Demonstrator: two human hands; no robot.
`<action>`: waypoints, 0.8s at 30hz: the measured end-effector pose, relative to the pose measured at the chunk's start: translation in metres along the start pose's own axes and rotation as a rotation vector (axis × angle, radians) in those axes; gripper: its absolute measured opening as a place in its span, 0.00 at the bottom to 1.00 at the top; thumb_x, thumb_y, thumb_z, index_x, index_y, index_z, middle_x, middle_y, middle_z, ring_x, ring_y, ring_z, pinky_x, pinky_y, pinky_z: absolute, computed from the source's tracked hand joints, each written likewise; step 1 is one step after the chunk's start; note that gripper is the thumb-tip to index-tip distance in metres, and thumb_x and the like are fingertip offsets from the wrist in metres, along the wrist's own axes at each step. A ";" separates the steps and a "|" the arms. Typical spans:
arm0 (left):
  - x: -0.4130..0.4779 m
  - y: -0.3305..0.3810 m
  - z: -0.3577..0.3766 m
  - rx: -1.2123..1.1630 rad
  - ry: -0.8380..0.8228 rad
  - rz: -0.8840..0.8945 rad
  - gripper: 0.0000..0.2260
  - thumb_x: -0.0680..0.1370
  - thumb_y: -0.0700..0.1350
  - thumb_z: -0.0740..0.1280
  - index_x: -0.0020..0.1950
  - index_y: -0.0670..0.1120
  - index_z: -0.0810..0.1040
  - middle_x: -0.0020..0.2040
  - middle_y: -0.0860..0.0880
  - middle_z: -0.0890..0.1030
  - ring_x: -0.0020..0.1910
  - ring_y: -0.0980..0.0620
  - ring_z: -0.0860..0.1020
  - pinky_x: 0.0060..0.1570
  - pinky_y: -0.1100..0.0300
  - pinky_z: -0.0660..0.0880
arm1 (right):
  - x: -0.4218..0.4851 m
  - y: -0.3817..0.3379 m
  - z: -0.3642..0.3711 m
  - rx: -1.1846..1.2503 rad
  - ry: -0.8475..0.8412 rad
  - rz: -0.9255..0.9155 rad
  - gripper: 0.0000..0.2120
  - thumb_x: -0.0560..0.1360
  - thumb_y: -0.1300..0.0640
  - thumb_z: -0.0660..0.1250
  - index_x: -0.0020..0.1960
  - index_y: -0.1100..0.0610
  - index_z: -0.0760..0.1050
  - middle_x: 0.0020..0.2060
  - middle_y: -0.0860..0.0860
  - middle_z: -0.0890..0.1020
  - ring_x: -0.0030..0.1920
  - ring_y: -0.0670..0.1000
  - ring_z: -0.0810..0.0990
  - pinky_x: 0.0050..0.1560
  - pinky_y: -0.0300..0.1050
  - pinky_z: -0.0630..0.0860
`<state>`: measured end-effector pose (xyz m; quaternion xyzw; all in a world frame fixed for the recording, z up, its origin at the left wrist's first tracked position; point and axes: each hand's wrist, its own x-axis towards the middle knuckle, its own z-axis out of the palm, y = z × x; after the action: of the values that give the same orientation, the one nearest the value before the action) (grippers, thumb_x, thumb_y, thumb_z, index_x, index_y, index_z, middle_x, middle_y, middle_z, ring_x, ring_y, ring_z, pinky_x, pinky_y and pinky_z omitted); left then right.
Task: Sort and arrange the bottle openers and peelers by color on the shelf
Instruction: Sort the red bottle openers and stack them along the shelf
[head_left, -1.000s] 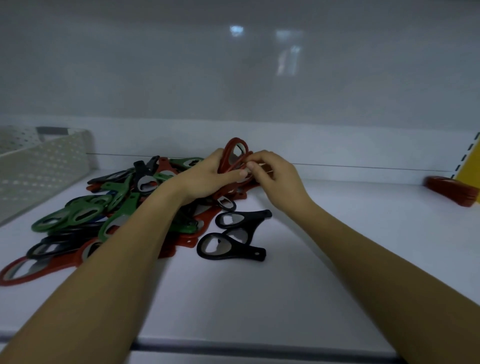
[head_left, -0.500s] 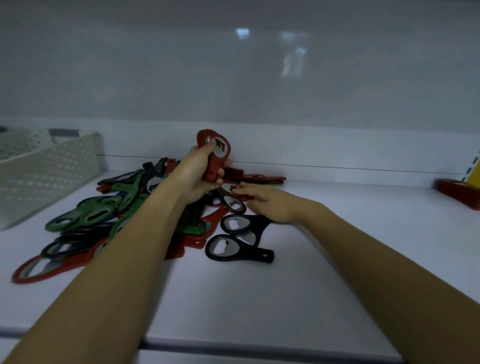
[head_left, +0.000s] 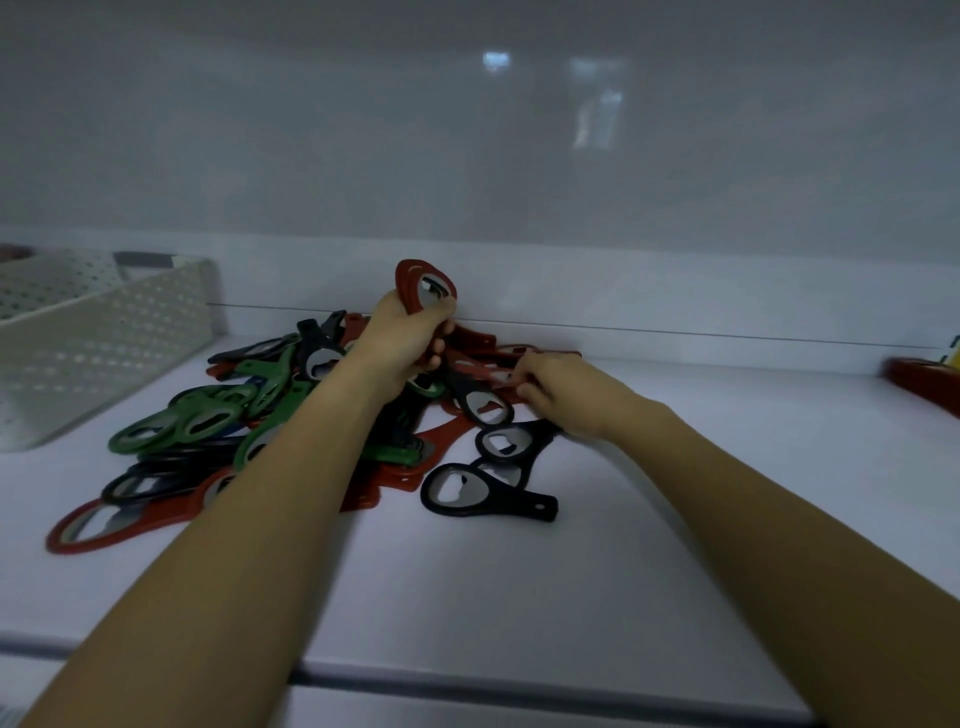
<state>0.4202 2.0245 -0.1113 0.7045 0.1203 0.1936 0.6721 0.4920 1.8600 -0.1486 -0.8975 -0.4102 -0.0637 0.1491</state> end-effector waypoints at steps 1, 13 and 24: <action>0.000 -0.001 0.000 0.012 -0.010 -0.004 0.05 0.79 0.44 0.63 0.44 0.47 0.71 0.34 0.49 0.74 0.28 0.55 0.69 0.28 0.63 0.69 | -0.002 0.004 -0.002 0.018 0.061 0.005 0.12 0.80 0.58 0.55 0.59 0.61 0.71 0.51 0.57 0.78 0.47 0.52 0.75 0.44 0.42 0.68; -0.020 0.005 0.013 0.103 -0.465 -0.027 0.04 0.75 0.45 0.68 0.49 0.48 0.78 0.40 0.51 0.84 0.39 0.53 0.83 0.38 0.63 0.79 | -0.011 -0.006 -0.016 0.588 0.459 -0.055 0.10 0.79 0.61 0.59 0.56 0.56 0.76 0.46 0.44 0.78 0.44 0.44 0.78 0.45 0.33 0.75; -0.008 -0.004 0.007 -0.027 -0.188 -0.071 0.09 0.76 0.45 0.67 0.53 0.45 0.72 0.38 0.48 0.79 0.26 0.57 0.71 0.25 0.67 0.70 | -0.013 -0.003 -0.001 0.374 -0.045 0.220 0.12 0.75 0.56 0.66 0.57 0.56 0.78 0.56 0.50 0.79 0.59 0.48 0.74 0.53 0.32 0.64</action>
<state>0.4164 2.0149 -0.1159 0.7057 0.0790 0.1040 0.6964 0.4813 1.8520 -0.1505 -0.8949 -0.3175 0.0501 0.3097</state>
